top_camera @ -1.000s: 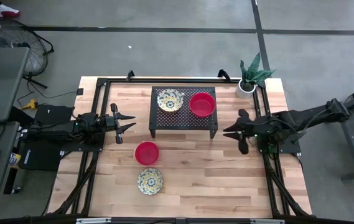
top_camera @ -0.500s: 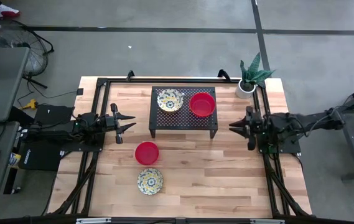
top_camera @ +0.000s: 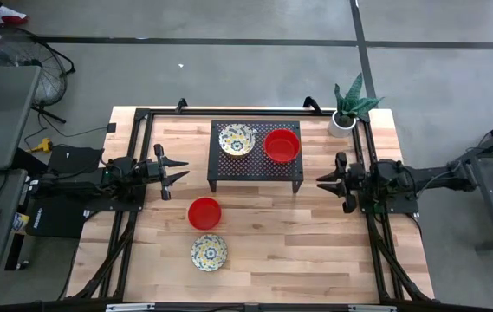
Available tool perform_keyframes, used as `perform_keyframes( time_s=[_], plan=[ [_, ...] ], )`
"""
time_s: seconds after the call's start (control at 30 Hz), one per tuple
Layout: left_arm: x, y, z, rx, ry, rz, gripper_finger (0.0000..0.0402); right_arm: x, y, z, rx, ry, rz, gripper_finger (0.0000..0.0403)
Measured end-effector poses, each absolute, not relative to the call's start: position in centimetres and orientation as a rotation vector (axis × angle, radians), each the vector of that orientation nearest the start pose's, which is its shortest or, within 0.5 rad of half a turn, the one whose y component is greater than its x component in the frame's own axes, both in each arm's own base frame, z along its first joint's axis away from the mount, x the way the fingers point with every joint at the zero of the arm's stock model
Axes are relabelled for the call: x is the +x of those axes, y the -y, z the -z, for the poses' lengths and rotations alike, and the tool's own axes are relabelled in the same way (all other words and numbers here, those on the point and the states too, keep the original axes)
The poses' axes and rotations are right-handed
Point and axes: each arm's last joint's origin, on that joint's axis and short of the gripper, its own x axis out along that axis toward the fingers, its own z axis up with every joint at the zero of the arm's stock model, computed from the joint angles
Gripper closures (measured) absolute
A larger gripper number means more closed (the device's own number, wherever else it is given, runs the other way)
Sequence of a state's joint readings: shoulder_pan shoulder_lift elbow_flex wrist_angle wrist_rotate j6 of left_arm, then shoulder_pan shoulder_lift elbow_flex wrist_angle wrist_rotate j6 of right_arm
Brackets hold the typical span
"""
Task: Pick & Place Mini bowls
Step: Stack the red bowl on the red bowl on the shelf
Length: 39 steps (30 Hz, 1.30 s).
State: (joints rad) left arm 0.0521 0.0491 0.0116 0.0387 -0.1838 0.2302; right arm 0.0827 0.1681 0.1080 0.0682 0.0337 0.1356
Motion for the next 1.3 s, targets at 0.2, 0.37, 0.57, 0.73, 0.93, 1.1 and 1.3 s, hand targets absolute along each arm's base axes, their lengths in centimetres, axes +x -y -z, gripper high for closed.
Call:
perform_keyframes(
  time_s=[0.2,0.37,0.57,0.73,0.93,1.1,1.3],
  plan=[
    [9.9,-1.0,-16.7,0.229,-0.026,-0.235,0.0284,10.6,-0.6,-18.6,0.127,0.03,-0.071,0.0329],
    [9.9,-1.0,-16.7,0.229,-0.026,-0.235,0.0284,10.6,-0.6,-18.5,0.104,0.029,-0.09,0.0329],
    [9.9,-1.0,-16.7,0.229,-0.026,-0.235,0.0284,10.6,-0.7,-18.5,0.088,0.029,-0.094,0.0329],
    [9.9,-1.0,-16.7,0.229,-0.025,-0.235,0.0284,10.7,-0.7,-17.3,0.105,0.024,-0.093,0.0329],
    [9.9,-1.0,-16.7,0.229,-0.026,-0.235,0.0284,10.8,-0.6,-17.1,0.089,0.027,-0.084,0.0329],
    [9.9,-1.0,-16.7,0.229,-0.026,-0.235,0.0284,10.8,-0.5,-16.7,0.046,-0.01,-0.05,0.0329],
    [9.9,-1.0,-16.7,0.229,-0.026,-0.235,0.0284,10.7,-0.5,-16.1,0.034,-0.076,-0.047,0.0329]
  ],
)
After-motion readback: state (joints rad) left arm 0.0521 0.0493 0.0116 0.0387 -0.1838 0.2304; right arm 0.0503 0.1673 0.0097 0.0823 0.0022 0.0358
